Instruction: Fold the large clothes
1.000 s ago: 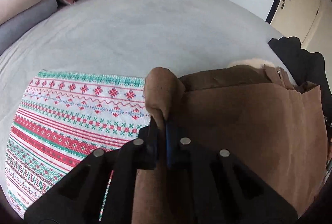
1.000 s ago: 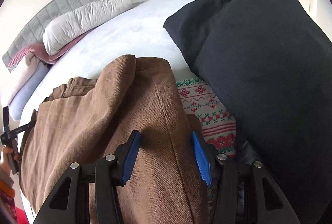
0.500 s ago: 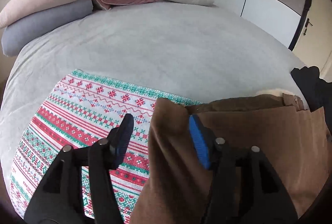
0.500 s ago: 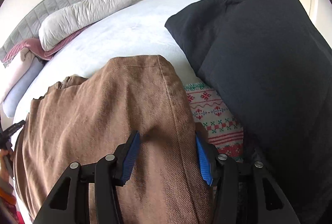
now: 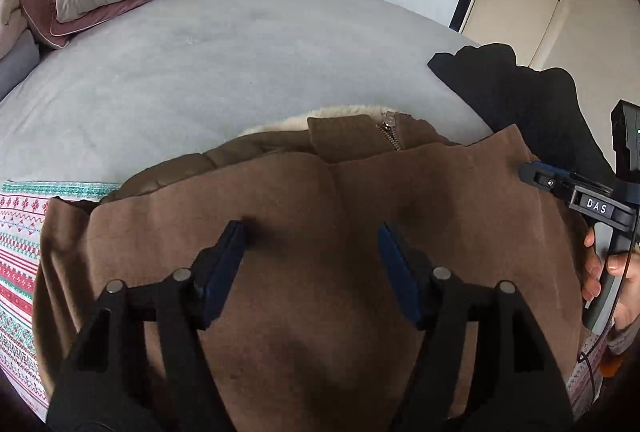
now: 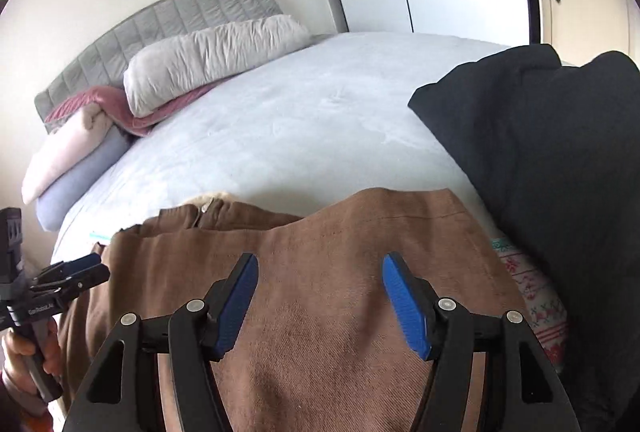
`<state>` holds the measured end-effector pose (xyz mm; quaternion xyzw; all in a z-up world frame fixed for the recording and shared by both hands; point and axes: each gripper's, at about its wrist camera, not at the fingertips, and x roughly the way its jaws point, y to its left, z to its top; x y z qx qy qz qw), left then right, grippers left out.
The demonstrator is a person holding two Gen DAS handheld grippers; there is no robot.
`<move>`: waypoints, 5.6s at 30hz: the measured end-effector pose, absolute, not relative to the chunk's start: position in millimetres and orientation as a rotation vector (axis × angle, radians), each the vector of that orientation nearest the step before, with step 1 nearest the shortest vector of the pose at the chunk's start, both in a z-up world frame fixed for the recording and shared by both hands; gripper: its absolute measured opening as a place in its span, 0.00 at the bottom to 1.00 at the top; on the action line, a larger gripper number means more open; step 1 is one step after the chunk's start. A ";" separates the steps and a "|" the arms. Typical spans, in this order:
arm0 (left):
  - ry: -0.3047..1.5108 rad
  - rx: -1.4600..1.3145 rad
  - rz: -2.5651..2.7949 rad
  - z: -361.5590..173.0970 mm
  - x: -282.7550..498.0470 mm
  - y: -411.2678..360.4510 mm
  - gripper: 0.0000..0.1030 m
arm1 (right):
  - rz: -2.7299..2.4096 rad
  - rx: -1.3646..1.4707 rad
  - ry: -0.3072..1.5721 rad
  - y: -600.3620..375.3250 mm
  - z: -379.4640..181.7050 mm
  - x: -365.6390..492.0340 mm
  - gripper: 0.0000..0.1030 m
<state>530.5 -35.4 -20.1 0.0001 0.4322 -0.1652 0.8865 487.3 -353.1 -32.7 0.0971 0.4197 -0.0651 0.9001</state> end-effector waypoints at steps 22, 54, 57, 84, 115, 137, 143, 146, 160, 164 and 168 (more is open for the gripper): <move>0.785 -0.107 -0.320 -47.1 548.7 -37.5 0.13 | -0.212 0.219 0.845 -367.1 -42.7 491.5 0.68; 0.679 -0.017 -0.236 -10.5 511.9 33.4 0.83 | -0.273 0.062 0.800 -338.0 -39.9 452.8 0.76; 0.753 0.072 -0.189 -37.1 528.1 26.6 0.83 | -0.221 -0.101 0.896 -310.7 -63.5 473.0 0.77; 0.807 0.065 -0.205 -64.5 346.9 114.7 0.85 | -0.084 0.083 0.964 -321.1 -52.2 271.3 0.83; 0.971 0.005 0.059 14.4 243.8 -7.9 0.99 | -0.277 -0.011 0.909 -181.5 34.3 198.7 0.96; 0.995 0.000 0.057 -16.0 259.8 -12.0 0.99 | -0.323 0.024 0.991 -194.9 -19.1 220.7 0.96; 0.993 -0.002 0.065 -16.4 260.5 -8.6 0.99 | -0.316 0.017 0.969 -185.9 -11.6 220.8 0.96; 0.998 -0.011 0.052 -17.7 261.3 -8.4 0.99 | -0.298 0.000 0.965 -177.7 -10.3 221.6 0.96; 0.996 -0.020 0.032 -17.0 261.0 -10.2 0.99 | -0.339 0.032 0.968 -190.8 -10.8 219.7 0.96; 1.001 -0.018 0.027 -18.4 262.0 -11.1 0.99 | -0.330 0.039 0.959 -190.6 -9.6 219.8 0.96; 1.002 -0.017 0.023 -18.5 261.9 -12.1 0.99 | -0.325 0.036 0.963 -189.2 -10.5 221.4 0.96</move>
